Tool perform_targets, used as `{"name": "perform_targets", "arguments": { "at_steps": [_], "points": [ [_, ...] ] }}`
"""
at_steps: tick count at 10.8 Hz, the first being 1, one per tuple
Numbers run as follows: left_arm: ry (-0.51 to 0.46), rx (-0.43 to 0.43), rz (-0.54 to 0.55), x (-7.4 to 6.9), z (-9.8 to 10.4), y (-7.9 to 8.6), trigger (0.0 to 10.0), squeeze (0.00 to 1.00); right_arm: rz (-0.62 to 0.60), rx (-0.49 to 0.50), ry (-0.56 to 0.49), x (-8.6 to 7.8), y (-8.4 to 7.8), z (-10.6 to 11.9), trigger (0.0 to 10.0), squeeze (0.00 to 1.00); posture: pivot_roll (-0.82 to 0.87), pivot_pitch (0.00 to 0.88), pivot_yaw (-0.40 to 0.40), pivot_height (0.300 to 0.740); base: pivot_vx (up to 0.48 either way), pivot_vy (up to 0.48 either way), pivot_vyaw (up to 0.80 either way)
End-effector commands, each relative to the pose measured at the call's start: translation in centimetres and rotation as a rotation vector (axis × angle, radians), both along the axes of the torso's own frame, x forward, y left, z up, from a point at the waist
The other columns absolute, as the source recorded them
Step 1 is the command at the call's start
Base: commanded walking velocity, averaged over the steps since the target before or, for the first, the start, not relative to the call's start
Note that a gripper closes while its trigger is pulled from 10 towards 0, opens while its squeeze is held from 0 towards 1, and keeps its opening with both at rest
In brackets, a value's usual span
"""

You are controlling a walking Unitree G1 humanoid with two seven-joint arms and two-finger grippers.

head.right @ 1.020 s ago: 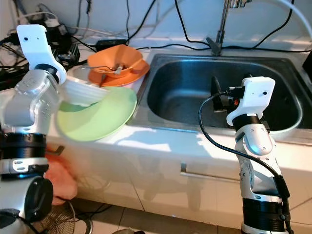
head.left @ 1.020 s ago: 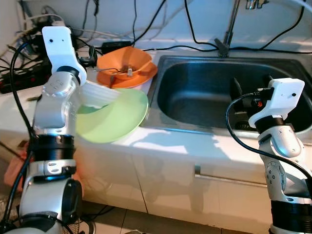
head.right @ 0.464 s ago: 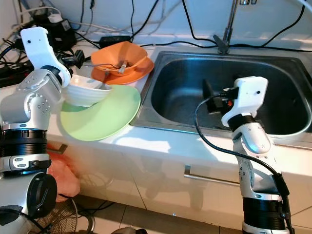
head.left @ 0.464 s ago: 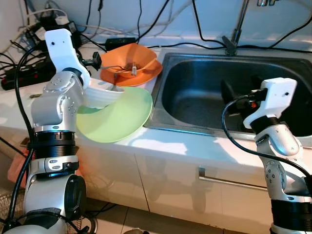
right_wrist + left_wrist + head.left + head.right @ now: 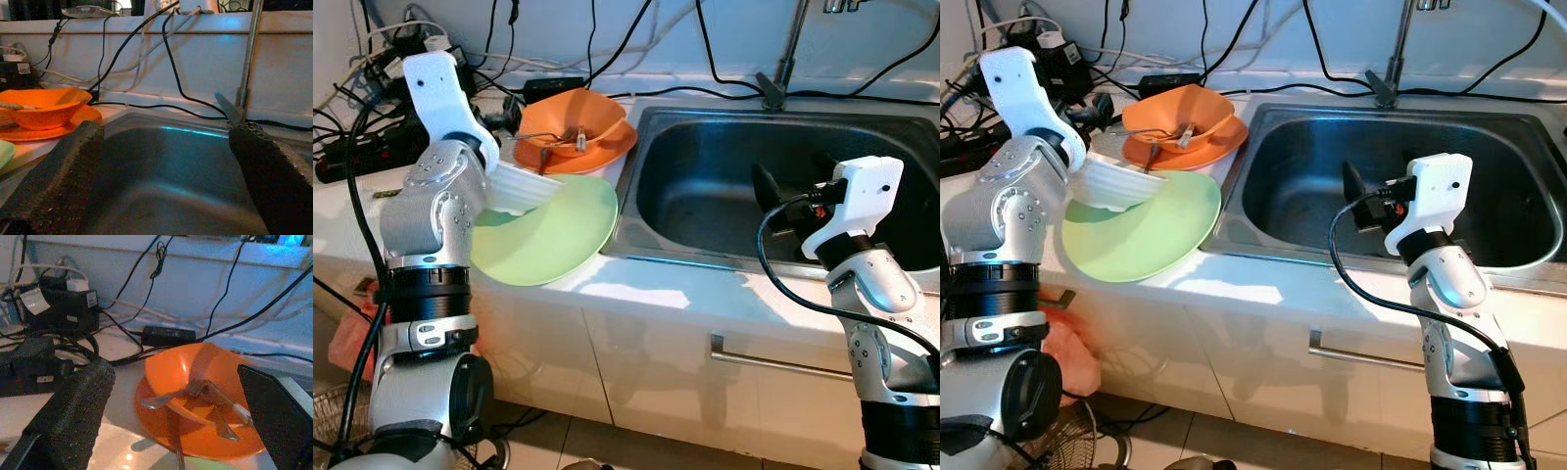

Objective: Kitchen organization

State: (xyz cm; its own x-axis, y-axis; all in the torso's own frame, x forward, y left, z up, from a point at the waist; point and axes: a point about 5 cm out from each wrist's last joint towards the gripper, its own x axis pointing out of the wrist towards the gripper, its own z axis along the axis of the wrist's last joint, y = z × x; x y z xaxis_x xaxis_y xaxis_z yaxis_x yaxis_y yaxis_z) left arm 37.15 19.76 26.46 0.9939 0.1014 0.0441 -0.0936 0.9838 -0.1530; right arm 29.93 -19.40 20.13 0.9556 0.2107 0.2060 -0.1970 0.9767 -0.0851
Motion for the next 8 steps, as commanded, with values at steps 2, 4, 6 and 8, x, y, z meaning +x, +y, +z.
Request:
{"name": "perform_targets", "arguments": {
  "at_steps": [2,4,6,8],
  "points": [
    [0.017,0.047,0.025,-1.1,-2.0,0.5,10.0,0.0,0.035,0.013,0.021,-0.6,0.6,-0.5,10.0,0.0,-0.02,0.039,0.116,0.74,0.0,0.0,0.0],
    [-0.043,0.124,-0.031,-3.3,-2.9,-0.6,10.0,0.0,0.029,0.036,0.066,-1.8,0.7,-1.8,10.0,0.0,0.0,0.067,0.11,0.74,0.0,0.0,0.0],
    [-0.103,0.165,-0.063,-4.4,-2.1,-1.3,10.0,0.0,0.012,0.057,0.094,-2.2,0.5,-2.5,10.0,0.0,0.02,0.088,0.107,0.74,0.0,0.0,0.0],
    [-0.132,0.193,-0.048,-5.7,-1.6,-1.1,10.0,0.0,0.01,0.069,0.112,-2.8,0.9,-3.0,10.0,0.0,0.03,0.114,0.094,0.74,0.0,0.0,0.0]
  ]
}}
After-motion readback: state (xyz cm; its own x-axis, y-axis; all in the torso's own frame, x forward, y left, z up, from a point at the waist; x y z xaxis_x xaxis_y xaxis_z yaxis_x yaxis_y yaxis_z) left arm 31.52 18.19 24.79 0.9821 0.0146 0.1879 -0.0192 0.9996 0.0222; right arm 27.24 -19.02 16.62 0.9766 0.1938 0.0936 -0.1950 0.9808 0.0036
